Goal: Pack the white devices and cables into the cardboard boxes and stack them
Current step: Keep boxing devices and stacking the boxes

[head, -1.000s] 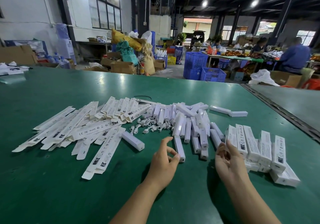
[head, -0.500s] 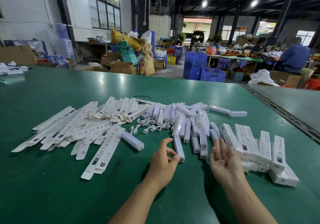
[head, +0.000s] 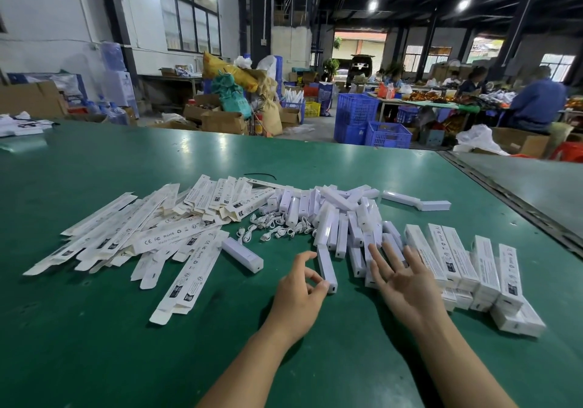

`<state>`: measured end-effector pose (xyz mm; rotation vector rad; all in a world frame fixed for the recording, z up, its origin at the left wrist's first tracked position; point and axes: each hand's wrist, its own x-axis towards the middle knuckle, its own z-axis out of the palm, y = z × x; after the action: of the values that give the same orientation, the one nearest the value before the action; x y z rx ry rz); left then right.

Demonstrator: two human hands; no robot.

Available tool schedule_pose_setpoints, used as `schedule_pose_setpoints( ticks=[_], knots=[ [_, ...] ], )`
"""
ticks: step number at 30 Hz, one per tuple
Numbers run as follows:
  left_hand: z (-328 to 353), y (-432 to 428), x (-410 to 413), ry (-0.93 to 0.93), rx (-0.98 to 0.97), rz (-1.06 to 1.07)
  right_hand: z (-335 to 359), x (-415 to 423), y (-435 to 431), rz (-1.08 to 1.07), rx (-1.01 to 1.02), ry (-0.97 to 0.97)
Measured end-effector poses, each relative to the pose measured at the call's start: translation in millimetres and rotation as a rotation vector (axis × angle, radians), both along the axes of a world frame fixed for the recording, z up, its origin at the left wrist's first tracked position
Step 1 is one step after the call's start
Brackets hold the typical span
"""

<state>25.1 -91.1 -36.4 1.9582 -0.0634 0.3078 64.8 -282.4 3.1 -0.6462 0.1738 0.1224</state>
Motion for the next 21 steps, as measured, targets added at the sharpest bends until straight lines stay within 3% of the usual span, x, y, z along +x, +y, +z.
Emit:
schedule_pose_setpoints(
  ticks=[7,12,14,18,21],
  knots=[
    [1,0,-2,0.008,-0.001,0.010,-3,1,-3,-0.014,-0.029,-0.061],
    [8,0,3,0.022,-0.060,0.091,-6,-1,4,0.082,-0.276,-0.142],
    [13,4,4,-0.017,0.055,0.103,-7,-4,9,0.102,-0.426,-0.184],
    [25,36,13,-0.116,0.508,0.170,-14,-9,17,0.081,-0.700,-0.258],
    [42,78,26,-0.060,0.747,0.309,-17,-13,21,0.083,-0.774,-0.296]
  ],
)
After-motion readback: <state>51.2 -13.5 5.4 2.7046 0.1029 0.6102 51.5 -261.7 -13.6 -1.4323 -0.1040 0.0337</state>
